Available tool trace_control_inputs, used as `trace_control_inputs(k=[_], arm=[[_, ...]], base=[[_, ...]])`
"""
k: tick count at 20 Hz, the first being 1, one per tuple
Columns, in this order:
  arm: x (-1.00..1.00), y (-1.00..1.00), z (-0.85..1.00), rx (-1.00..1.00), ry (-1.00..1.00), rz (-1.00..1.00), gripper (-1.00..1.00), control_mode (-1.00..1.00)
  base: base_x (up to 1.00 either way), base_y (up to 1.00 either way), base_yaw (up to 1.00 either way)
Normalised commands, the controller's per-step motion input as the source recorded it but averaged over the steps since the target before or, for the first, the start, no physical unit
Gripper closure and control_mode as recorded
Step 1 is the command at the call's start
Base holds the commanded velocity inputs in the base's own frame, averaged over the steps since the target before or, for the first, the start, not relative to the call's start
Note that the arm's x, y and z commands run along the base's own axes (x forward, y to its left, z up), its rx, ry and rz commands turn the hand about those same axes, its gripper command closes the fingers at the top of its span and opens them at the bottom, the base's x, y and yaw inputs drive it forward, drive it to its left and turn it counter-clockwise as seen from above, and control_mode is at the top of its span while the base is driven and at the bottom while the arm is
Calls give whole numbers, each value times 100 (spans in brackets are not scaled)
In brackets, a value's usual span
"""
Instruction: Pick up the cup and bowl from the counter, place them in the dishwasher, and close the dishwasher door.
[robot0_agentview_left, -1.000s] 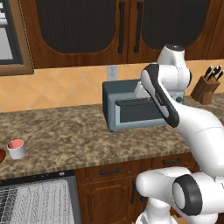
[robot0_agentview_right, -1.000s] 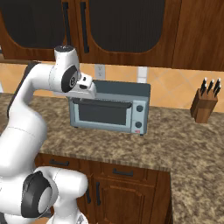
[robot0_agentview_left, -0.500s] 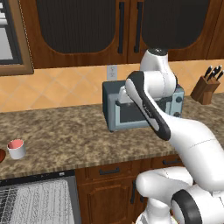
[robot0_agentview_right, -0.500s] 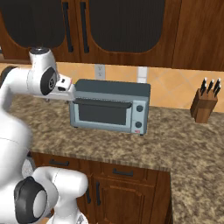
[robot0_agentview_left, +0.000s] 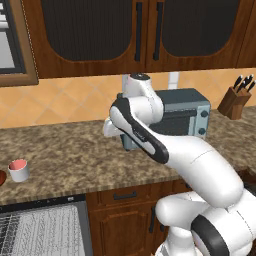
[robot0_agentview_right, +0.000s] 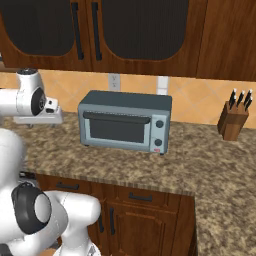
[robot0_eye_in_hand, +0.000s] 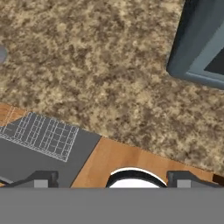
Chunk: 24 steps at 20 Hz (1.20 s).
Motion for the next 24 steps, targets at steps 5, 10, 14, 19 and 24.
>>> trace_control_inputs(k=[5,10,14,19,24], arm=[[51,100,-31,-4,13,11,-100,-100],[29,100,-21,-1,6,5,-100,-100],[0,100,-22,-3,0,0,-100,-100],[12,93,-24,-9,-5,3,-100,-100],[24,87,-4,-5,-4,1,-100,-100]], base=[[0,0,0],[0,0,0],[0,0,0],[0,0,0],[0,0,0]])
